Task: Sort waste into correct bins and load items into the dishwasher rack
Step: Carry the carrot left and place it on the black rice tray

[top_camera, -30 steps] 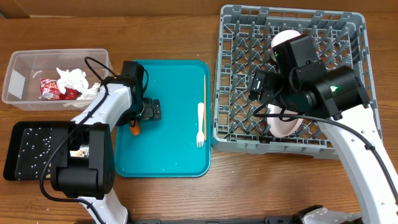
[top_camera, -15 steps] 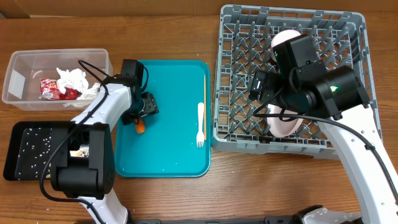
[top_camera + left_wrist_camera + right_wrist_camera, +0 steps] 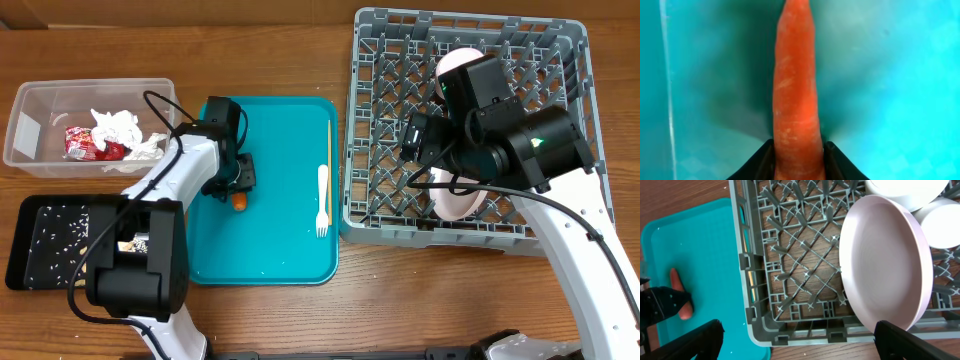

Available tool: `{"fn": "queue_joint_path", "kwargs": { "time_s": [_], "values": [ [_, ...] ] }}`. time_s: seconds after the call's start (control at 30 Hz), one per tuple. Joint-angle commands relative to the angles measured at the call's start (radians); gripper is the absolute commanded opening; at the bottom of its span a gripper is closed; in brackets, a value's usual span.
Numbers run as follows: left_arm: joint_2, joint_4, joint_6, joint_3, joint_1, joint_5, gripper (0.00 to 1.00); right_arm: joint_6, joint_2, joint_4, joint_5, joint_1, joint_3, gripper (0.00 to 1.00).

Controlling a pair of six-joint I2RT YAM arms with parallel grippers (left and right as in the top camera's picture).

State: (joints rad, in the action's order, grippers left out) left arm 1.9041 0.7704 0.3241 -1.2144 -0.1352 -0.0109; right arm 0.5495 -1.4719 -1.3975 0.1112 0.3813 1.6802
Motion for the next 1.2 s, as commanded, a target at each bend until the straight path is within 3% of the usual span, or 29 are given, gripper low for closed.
{"fn": "queue_joint_path", "kwargs": {
  "time_s": [0.0,0.2,0.5,0.63,0.97,1.17],
  "values": [
    [-0.008,0.039,-0.037,-0.03,-0.01,0.012,0.3,0.0,0.001,0.005,0.011,0.0,0.014,1.0],
    [-0.008,0.251,-0.052,-0.245,-0.009,0.012,0.04,0.0,0.001,0.005,0.011,0.0,0.014,1.0],
    [-0.01,0.57,0.008,-0.64,0.028,0.009,0.04,0.0,0.001,0.005,0.011,0.0,0.014,1.0],
    [-0.029,0.705,0.063,-0.777,0.153,0.016,0.04,0.0,0.001,0.005,0.011,0.0,0.014,1.0],
    [-0.1,0.827,0.112,-0.771,0.632,0.091,0.04,0.0,0.001,0.005,0.011,0.0,0.014,1.0],
    [-0.1,0.763,0.18,-0.61,0.796,0.091,0.05,0.0,0.001,0.005,0.011,0.0,0.014,1.0]
  ]
}}
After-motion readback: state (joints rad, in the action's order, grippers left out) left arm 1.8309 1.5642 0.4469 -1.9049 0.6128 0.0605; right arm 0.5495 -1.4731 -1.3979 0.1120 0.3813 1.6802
